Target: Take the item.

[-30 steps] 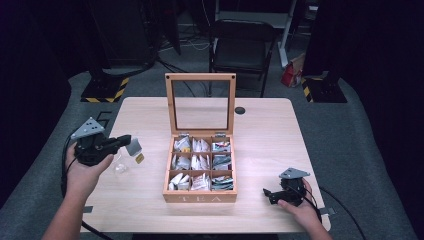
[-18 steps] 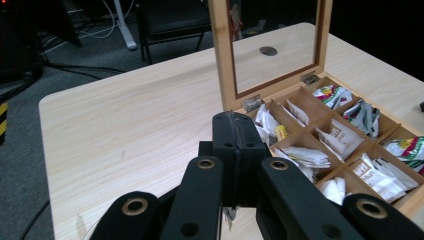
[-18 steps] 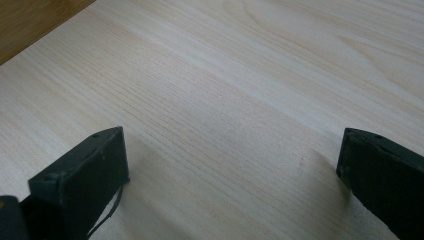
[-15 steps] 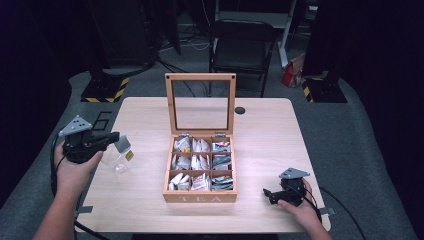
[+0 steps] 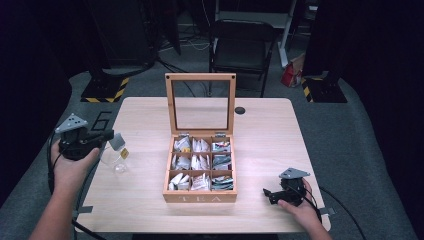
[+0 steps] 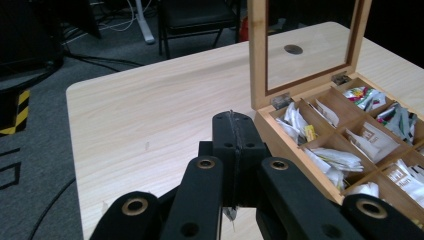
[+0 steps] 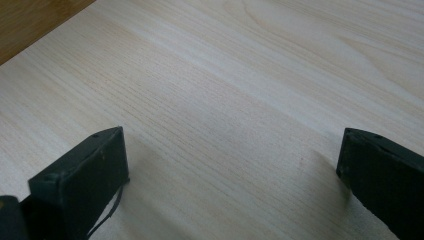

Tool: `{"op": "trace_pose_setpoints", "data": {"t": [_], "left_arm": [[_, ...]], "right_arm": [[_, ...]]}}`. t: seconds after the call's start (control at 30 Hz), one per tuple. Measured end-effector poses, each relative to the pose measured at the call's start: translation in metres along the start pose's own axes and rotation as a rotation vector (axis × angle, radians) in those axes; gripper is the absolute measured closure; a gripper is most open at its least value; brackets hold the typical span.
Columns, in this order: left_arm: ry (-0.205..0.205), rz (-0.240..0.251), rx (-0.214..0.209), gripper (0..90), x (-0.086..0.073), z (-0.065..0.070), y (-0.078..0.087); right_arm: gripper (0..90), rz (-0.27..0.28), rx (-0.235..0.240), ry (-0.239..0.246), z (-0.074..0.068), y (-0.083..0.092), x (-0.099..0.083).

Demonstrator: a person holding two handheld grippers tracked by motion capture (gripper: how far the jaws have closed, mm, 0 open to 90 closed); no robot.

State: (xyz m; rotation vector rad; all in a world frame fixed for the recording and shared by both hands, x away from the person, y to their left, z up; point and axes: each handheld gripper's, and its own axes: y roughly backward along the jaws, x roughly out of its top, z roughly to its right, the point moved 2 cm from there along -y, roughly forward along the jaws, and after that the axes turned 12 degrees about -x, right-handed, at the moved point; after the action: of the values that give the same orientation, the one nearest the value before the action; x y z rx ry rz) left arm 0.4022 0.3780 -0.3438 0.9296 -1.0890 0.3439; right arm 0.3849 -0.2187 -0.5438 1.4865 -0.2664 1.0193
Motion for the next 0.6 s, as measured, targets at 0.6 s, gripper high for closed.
{"op": "trace_pose_setpoints", "data": {"t": [0.6], "left_arm": [[0.052, 0.008, 0.082, 90.0, -0.006, -0.026, 0.001]], "right_arm": [[0.0, 0.000, 0.000, 0.000, 0.000, 0.000, 0.000]]}}
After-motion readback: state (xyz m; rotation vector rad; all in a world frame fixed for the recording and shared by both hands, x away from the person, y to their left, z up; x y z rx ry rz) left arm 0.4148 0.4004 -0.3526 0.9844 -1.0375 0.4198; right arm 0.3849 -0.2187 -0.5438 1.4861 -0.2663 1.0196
